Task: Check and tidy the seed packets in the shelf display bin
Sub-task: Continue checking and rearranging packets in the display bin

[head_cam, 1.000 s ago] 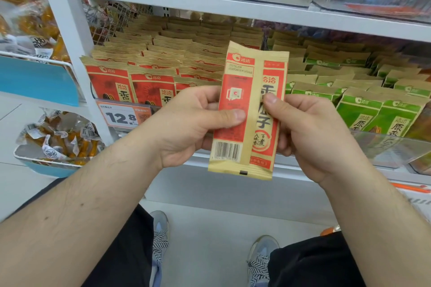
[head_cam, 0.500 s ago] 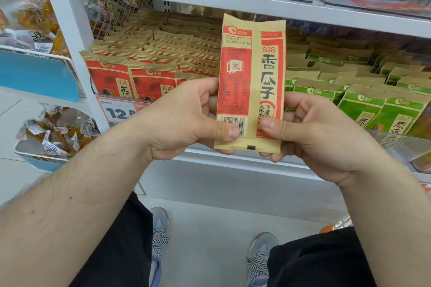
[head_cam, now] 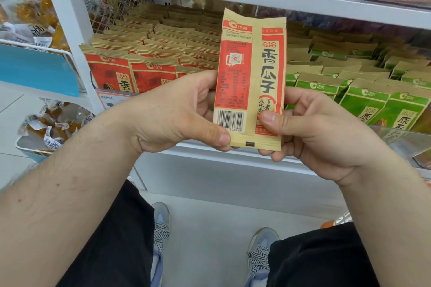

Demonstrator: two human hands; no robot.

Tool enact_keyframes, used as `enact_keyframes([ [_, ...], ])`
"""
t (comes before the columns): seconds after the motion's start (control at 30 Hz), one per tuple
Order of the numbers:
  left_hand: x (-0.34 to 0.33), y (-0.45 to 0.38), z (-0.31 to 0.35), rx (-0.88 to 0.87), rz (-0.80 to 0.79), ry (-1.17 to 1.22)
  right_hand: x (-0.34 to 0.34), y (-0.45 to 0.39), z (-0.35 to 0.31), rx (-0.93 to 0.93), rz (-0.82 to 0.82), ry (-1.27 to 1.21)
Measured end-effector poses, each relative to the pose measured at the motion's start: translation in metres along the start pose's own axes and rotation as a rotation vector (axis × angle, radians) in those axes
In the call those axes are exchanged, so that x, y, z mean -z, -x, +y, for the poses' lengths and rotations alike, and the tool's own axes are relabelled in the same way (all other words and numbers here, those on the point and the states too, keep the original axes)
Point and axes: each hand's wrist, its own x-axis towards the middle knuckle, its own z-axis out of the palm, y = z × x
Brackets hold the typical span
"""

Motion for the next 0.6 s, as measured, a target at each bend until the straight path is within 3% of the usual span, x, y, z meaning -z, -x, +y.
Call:
enact_keyframes([
  [0.2, -0.004, -0.001, 0.003, 0.065, 0.157, -0.042, -0.006, 0.001, -0.001, 0.055, 0.116, 0.037],
  [0.33, -0.009, 0.0, 0.014, 0.041, 0.523, -0.239, -0.016, 0.004, 0.006, 0.371, 0.488, 0.533],
  [0.47, -0.026, 0.0, 0.02, -0.057, 0.388, -0.177, -0.034, 0.0, 0.018, 0.677, 0.617, 0.993],
  [0.6, -0.023, -0.007, 0.004, -0.091, 0.401, 0.02, -0.048, -0.002, 0.028, 0.654, 0.45, 1.018],
])
